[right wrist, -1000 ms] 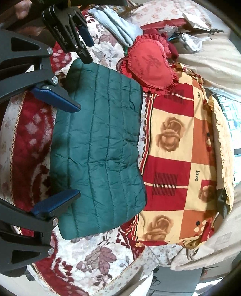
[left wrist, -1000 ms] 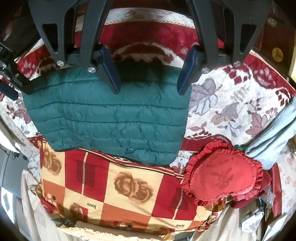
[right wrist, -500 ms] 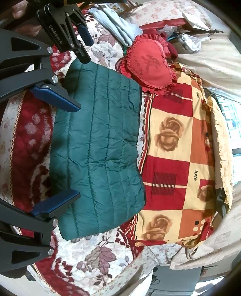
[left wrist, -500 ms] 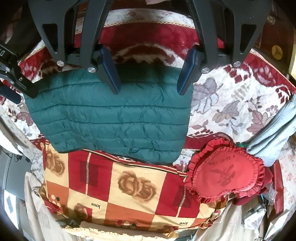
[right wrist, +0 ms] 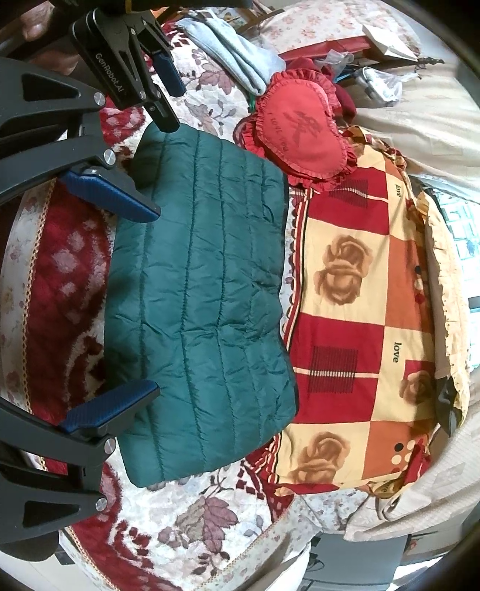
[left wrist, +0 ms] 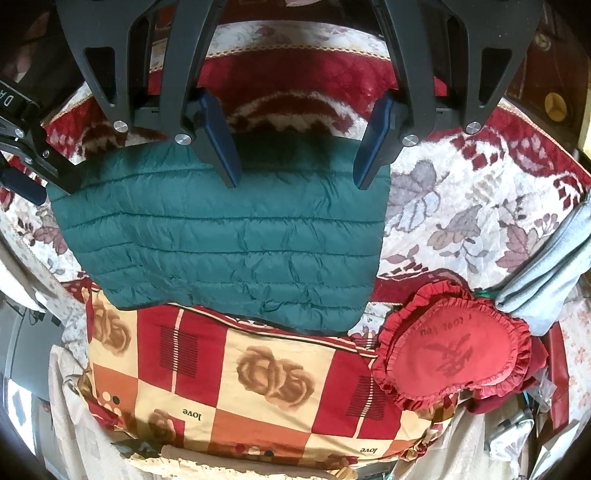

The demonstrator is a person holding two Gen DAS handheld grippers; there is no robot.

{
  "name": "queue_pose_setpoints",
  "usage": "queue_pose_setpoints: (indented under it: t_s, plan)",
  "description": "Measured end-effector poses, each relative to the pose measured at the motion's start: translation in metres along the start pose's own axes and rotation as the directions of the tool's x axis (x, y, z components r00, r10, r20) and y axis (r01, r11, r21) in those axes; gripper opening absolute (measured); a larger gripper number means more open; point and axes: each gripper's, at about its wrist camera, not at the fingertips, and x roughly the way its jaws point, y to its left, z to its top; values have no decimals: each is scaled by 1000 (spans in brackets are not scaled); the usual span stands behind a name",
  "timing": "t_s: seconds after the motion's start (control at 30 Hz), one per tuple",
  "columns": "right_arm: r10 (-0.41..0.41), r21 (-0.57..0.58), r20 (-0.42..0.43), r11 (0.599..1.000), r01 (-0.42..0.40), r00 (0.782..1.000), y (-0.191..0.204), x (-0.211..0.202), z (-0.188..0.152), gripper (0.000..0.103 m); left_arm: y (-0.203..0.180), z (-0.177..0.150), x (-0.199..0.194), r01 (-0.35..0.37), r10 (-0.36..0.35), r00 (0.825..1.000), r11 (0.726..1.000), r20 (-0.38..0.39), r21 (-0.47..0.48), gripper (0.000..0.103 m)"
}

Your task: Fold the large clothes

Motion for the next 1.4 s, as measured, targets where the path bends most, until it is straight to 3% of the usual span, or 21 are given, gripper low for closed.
queue_pose_setpoints:
  t_s: [1.4]
  plan:
    - [7, 2, -22, 1000, -7, 1000, 0, 2, -2, 85, -6, -4, 1, 5, -5, 1000, 1000, -2, 16, 63]
